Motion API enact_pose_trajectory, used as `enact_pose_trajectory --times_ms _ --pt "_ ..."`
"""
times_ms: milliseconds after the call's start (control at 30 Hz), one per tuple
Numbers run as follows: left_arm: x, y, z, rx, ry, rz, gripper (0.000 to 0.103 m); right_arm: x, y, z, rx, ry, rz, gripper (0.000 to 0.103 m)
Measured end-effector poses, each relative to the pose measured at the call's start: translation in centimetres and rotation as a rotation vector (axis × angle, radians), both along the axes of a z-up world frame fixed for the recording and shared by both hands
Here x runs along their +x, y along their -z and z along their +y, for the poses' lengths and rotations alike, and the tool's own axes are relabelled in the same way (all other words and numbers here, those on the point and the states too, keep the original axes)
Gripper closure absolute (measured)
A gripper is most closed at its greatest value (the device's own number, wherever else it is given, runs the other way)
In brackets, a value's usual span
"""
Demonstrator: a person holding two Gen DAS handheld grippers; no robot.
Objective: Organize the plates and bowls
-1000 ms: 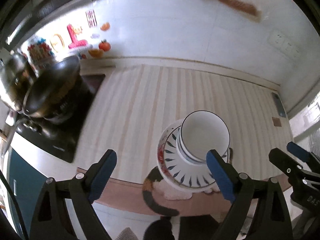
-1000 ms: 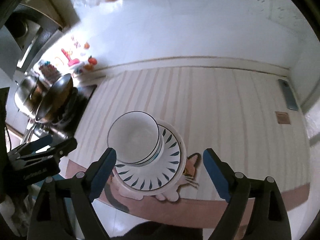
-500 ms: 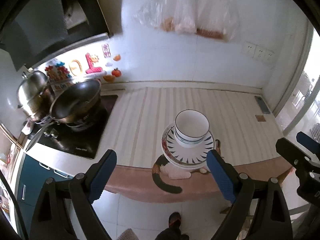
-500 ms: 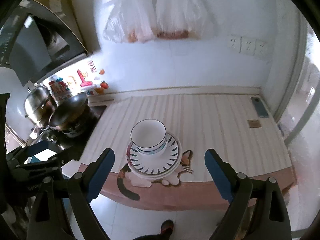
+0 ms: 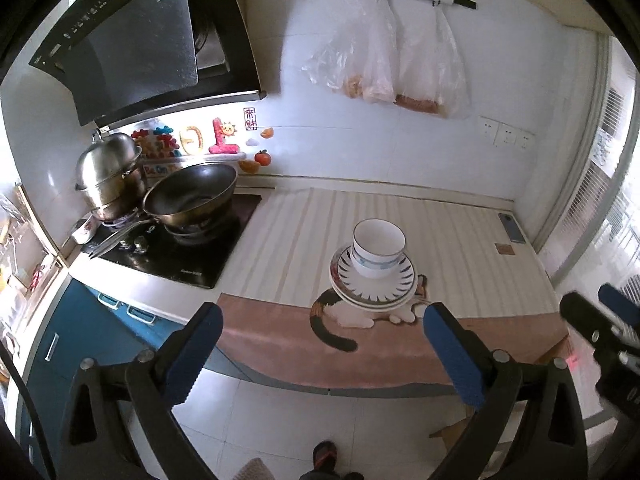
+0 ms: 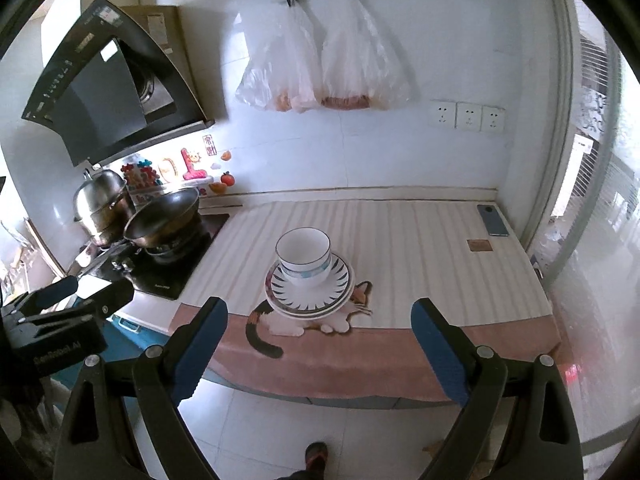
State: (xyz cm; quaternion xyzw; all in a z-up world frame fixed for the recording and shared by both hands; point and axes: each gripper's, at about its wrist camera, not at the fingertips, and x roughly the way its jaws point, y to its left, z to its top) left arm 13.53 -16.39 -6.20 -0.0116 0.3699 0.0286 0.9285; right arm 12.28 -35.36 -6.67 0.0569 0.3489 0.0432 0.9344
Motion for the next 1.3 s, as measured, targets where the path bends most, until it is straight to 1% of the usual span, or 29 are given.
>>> enact_pose_trajectory --times_ms 233,400,633,867,1300 --pt "-2.5 -0.7 0.2 0.021 0.009 -0.026 0.0 -4.3 -2.0 0.3 -0.006 0.021 -0.061 0.007" --pt "-3.4 -1.3 0.9 0.025 0.007 -0.048 0.0 -5.0 -2.9 1.1 -0.017 0.022 -0.083 0.007" --pt "-3.8 -1.3 2.3 0.01 0.009 -0.047 0.0 -5.5 -3.5 2.6 -0.014 0.03 -0.099 0.007" --pt "-4.0 -1.0 3.0 0.007 0.019 -0.04 0.0 -5.6 -3.5 4.0 -0.023 0.031 -0.1 0.007" --pt "-3.8 -1.5 4.0 -0.015 0.009 -0.059 0.0 -5.2 -3.3 4.6 -0.037 0.032 -0.096 0.007"
